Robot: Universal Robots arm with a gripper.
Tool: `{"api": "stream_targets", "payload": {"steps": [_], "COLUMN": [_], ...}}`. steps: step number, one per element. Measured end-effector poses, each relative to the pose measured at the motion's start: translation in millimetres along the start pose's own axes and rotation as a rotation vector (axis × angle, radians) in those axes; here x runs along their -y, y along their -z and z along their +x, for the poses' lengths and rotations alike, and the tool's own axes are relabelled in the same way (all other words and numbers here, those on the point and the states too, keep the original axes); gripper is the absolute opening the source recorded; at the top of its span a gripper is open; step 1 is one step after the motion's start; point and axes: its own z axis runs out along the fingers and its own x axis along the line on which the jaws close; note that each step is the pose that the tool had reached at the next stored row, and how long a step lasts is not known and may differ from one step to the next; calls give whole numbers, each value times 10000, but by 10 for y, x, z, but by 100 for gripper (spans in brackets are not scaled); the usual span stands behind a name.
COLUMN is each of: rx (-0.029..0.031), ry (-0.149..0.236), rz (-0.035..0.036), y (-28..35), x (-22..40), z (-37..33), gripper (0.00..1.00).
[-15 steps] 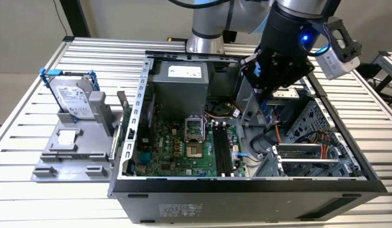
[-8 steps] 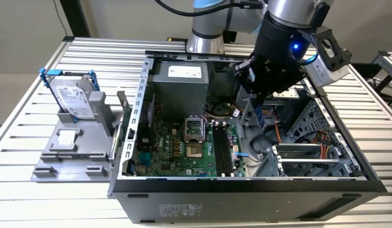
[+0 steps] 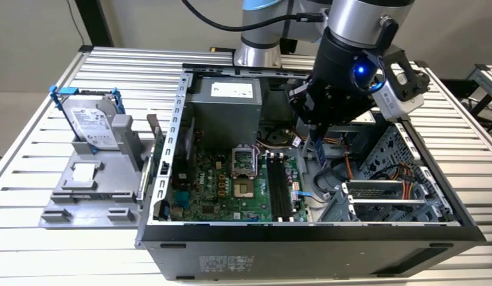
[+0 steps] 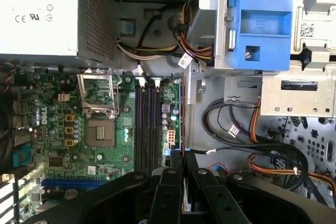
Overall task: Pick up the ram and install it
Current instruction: 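Insert the ram into the slot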
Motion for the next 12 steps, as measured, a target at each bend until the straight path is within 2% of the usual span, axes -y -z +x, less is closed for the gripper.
{"api": "stream_targets", "payload": {"steps": [12], "rx": [4], "ry": [-256], "rz": [-13], "y": [-214], "x": [21], "z": [27], "gripper": [0]}}
